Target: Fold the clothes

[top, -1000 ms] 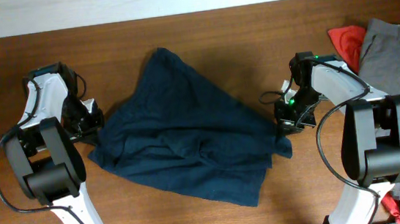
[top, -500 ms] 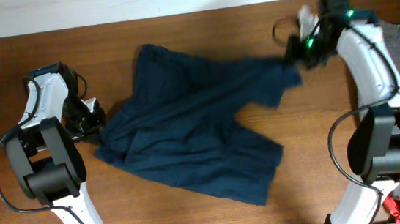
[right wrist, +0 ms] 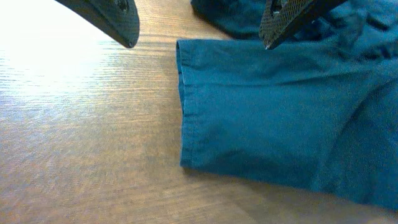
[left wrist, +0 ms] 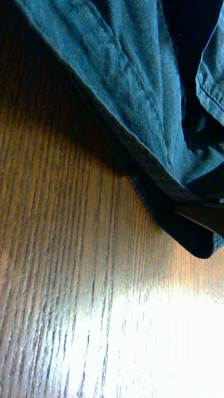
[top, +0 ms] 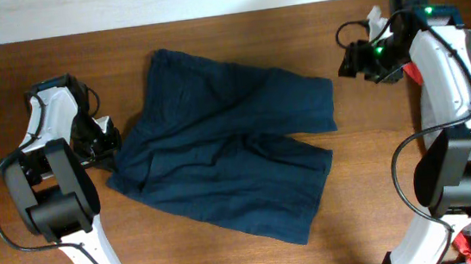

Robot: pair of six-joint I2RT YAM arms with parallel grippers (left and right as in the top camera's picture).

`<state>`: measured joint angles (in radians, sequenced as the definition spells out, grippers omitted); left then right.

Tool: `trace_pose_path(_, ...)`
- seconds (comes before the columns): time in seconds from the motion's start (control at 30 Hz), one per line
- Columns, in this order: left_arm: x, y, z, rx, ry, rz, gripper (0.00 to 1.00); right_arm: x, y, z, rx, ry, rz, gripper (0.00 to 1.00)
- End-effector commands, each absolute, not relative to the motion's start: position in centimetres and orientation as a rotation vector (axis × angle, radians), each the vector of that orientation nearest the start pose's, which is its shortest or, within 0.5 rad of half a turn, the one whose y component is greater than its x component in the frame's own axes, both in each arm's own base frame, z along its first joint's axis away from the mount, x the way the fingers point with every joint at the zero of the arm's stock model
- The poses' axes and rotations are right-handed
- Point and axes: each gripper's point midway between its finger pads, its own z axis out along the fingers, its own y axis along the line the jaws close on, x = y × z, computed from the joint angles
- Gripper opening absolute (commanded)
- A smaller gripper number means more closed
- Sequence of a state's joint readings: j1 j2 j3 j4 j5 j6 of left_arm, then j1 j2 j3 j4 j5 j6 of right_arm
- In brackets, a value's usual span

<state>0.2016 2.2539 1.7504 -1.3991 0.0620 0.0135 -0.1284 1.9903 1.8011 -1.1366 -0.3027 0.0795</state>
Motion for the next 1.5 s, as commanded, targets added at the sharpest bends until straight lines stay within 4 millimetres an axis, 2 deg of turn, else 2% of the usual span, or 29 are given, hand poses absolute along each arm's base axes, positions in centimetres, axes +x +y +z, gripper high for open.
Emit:
trace_pose_path(0.0, 34.5, 6.4, 1.6, -0.365, 3.448, -0.139, 0.01, 42.8, 0.8, 9.8, 0.364, 2.893, 0.496, 0.64)
trace_pose_path(0.1, 34.5, 6.4, 1.6, -0.365, 3.449, -0.14, 0.01, 41.8, 2.8, 7.1, 0.453, 2.901, 0.627, 0.59)
trace_pose_path(0.17, 34.5, 6.4, 1.6, -0.365, 3.449, -0.139, 0.01, 40.2, 4.0, 5.5, 0.464, 2.939, 0.702, 0.57)
trace_pose_path(0.33, 34.5, 6.4, 1.6, -0.365, 3.448, -0.14, 0.01, 37.1, 5.3, 3.1, 0.536, 3.04, 0.708, 0.58)
trace_pose_path(0.43, 34.5, 6.4, 1.6, -0.366, 3.447, -0.145, 0.0, 36.6, 5.3, 1.8, 0.62, 3.041, 0.682, 0.55)
trace_pose_path(0.5, 34.5, 6.4, 1.6, -0.366, 3.447, -0.144, 0.01, 36.8, 5.5, 1.2, 0.633, 3.02, 0.686, 0.45)
trace_pose_path(0.57, 34.5, 6.4, 1.6, -0.366, 3.448, -0.144, 0.01, 37.0, 5.5, 0.8, 0.681, 2.998, 0.687, 0.27)
trace_pose_path(0.6, 34.5, 6.4, 1.6, -0.366, 3.449, -0.144, 0.01, 37.1, 5.5, 0.8, 0.705, 2.994, 0.688, 0.14)
trace_pose_path(0.63, 34.4, 6.4, 1.6, -0.366, 3.451, -0.144, 0.01, 37.1, 5.5, 0.8, 0.702, 2.992, 0.688, 0.08)
trace_pose_path(0.67, 34.4, 6.4, 1.7, -0.366, 3.452, -0.144, 0.0, 37.4, 5.5, 1.1, 0.685, 2.983, 0.689, 0.04)
trace_pose_path(0.73, 34.4, 6.4, 1.6, -0.367, 3.451, -0.144, 0.01, 38.5, 5.3, 2.2, 0.594, 2.95, 0.687, 0.04)
trace_pose_path(0.8, 34.5, 6.4, 1.6, -0.366, 3.448, -0.143, 0.0, 40.0, 5.0, 4.3, 0.498, 2.89, 0.68, 0.04)
trace_pose_path(0.87, 34.5, 6.4, 1.6, -0.366, 3.448, -0.143, 0.01, 41.6, 4.8, 7.3, 0.414, 2.809, 0.671, 0.04)
trace_pose_path(0.97, 34.5, 6.4, 1.6, -0.366, 3.448, -0.143, 0.01, 44.0, 4.6, 13.3, 0.271, 2.658, 0.644, 0.04)
trace_pose_path(1.07, 34.5, 6.4, 1.6, -0.366, 3.448, -0.143, 0.0, 45.2, 4.6, 18.1, 0.216, 2.542, 0.63, 0.04)
trace_pose_path(1.13, 34.5, 6.4, 1.6, -0.366, 3.448, -0.143, 0.01, 45.9, 4.5, 20.8, 0.187, 2.471, 0.616, 0.04)
trace_pose_path(1.2, 34.5, 6.4, 1.6, -0.366, 3.448, -0.144, 0.01, 46.8, 4.4, 22.6, 0.138, 2.413, 0.598, 0.04)
trace_pose_path(1.3, 34.5, 6.4, 1.6, -0.366, 3.449, -0.144, 0.0, 46.9, 4.5, 22.8, 0.141, 2.406, 0.601, 0.04)
trace_pose_path(1.47, 34.5, 6.4, 1.6, -0.366, 3.449, -0.144, 0.01, 44.4, 6.0, 21.3, 0.141, 2.526, 0.663, 0.04)
